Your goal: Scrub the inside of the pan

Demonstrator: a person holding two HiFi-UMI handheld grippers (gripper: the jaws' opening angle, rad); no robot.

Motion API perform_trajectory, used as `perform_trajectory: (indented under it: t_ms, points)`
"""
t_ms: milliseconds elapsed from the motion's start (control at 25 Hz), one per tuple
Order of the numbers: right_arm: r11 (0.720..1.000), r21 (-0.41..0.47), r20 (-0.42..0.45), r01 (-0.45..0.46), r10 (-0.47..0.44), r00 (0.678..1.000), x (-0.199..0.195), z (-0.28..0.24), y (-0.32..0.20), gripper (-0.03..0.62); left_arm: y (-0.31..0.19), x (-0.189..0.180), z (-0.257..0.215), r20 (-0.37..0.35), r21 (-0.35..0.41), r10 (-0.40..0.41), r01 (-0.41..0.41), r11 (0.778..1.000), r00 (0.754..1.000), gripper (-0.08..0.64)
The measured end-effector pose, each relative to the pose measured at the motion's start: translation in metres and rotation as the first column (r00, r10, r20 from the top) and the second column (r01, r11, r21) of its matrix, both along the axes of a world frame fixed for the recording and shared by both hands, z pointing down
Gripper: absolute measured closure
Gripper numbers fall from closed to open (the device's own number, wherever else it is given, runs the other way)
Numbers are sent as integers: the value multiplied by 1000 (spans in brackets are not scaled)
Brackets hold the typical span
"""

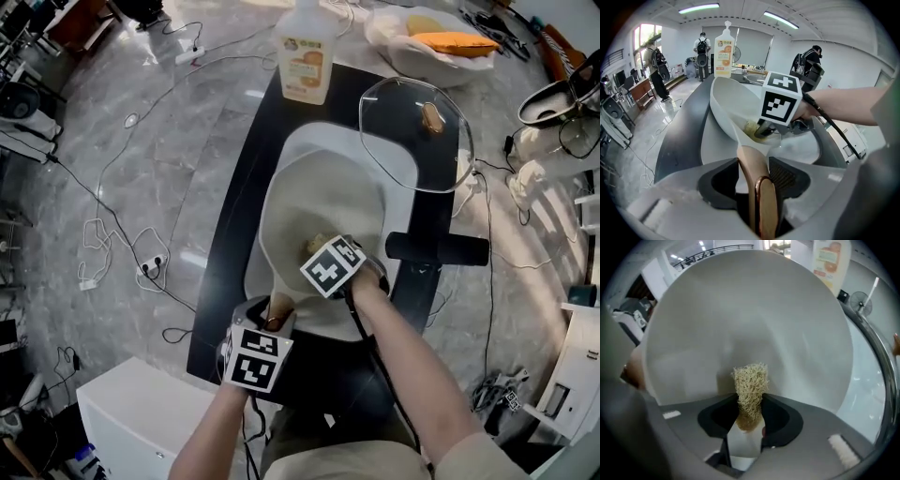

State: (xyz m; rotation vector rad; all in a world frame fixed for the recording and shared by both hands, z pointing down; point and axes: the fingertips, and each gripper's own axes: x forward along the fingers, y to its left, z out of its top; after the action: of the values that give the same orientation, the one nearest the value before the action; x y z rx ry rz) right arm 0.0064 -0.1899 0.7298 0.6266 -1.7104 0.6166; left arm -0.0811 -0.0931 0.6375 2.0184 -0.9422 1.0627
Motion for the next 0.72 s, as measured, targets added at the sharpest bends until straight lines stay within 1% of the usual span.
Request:
perform_trajectory:
  t_ms: [80,120,160,200,240,320,400,480,560,640,720]
  points:
    - [994,4,34,113,-113,993,-27,-13,15,448,-1,0,0,0,1,-2,2,1000,1000,348]
    - [988,27,48,150,-151,987,-41,-19,18,448,-1,-1,0,0,1,-3,3,1000,1000,348]
    - [985,55,67,161,-165,984,-53,-26,18,446,-1,-2,0,0,1,-2,2,1000,1000,348]
    - [986,79,101,146,-154,983,-63,-33,15,446,0,-2,0,-1,0,1,-1,1000,1000,348]
    - [990,93,150,110,-123,981,-71,-40,10,446,0,-2,-1,0,1,4,-4,1000,1000,348]
    - [995,97,261,20,-45,964,-82,-52,-2,446,1,-2,-2,3,5,4,-4,1000,1000,348]
    - [992,117,323,-38,-2,946,-87,-58,-17,446,1,-2,-2,5,10,0,0,1000,1000,348]
    - [983,168,345,-79,16,939,-89,-59,-34,445,0,-2,-2,5,15,1,-1,1000,1000,348]
    - [967,209,372,-144,58,927,-89,-61,-52,443,1,-2,-1,4,18,0,0,1000,1000,348]
    - [944,253,393,-210,99,914,-86,-64,-71,442,1,-3,-1,6,25,-2,1,1000,1000,350]
    - [918,313,384,-243,112,917,-79,-67,-89,442,0,-3,-1,7,29,-3,3,1000,1000,350]
